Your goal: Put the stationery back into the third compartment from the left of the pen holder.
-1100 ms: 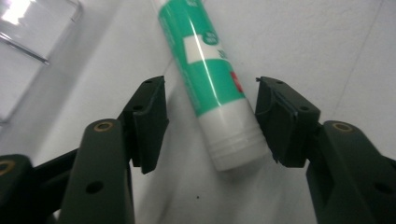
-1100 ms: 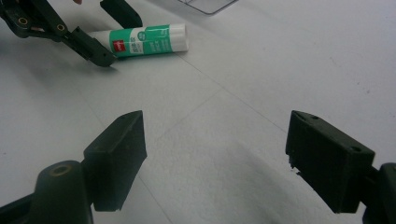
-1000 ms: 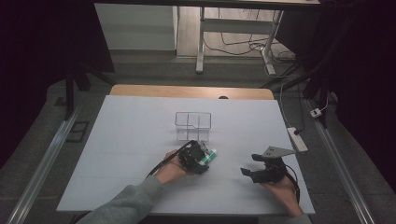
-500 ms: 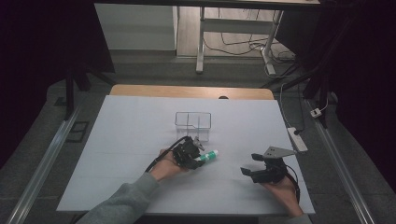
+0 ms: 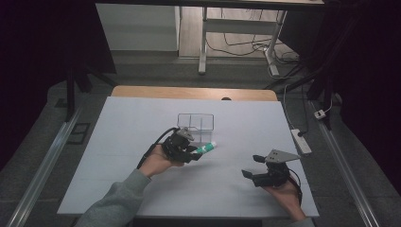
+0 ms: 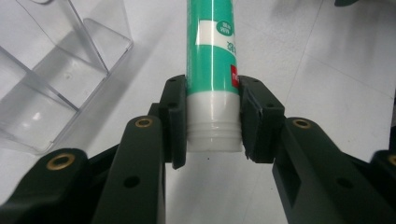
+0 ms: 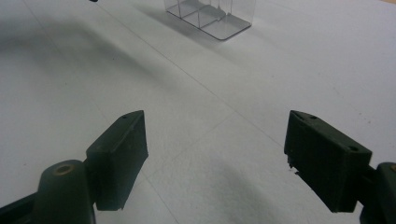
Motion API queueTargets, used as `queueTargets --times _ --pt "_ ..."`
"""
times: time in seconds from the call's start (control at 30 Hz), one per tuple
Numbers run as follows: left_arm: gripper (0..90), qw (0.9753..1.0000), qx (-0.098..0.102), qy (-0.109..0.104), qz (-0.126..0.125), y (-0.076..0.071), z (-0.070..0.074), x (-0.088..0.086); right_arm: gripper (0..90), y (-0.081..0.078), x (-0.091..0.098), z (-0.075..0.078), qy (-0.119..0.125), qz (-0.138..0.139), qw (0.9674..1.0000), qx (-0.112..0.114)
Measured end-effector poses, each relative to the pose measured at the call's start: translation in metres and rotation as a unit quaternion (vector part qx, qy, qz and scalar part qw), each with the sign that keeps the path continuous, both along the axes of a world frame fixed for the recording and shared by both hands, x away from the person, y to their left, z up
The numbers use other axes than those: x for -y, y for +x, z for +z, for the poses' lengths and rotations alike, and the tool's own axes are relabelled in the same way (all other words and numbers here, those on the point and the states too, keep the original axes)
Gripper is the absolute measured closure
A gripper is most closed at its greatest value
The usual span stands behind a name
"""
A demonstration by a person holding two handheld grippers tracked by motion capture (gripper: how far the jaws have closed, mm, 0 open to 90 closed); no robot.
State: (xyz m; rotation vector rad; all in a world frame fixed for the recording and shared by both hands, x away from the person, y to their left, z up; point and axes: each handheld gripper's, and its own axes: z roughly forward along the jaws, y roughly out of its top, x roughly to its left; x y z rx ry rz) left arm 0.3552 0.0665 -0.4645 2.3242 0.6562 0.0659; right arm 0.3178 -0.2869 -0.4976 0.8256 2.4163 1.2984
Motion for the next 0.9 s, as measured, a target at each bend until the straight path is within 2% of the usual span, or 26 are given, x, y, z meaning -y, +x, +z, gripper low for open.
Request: queueTargets --times 0.3,0.37,0.53,0.67,0.9 --pt "64.1 0.9999 -0.006 0.002 -0.012 0.000 -0.002 0.004 21.3 -0.003 -0.004 0.002 -0.001 0.000 1.0000 0.000" --pt "64.1 0.9998 -0.009 0.001 -0.015 0.000 -0.002 0.004 22.0 -0.004 -0.005 0.003 0.005 0.004 1.0000 -0.001" --pt "64.1 0.9996 -0.019 -0.005 -0.023 0.000 -0.003 0.006 22.1 -0.007 -0.010 0.007 0.003 0.015 0.9999 0.001" --pt "64.1 0.9992 -0.023 0.000 -0.033 0.000 -0.004 0.009 22.1 -0.010 -0.017 0.009 -0.007 0.021 0.9997 0.006" --pt "64.1 0.9989 -0.024 0.008 -0.040 -0.002 -0.007 0.015 22.2 -0.012 -0.021 0.011 -0.005 0.027 0.9996 0.008"
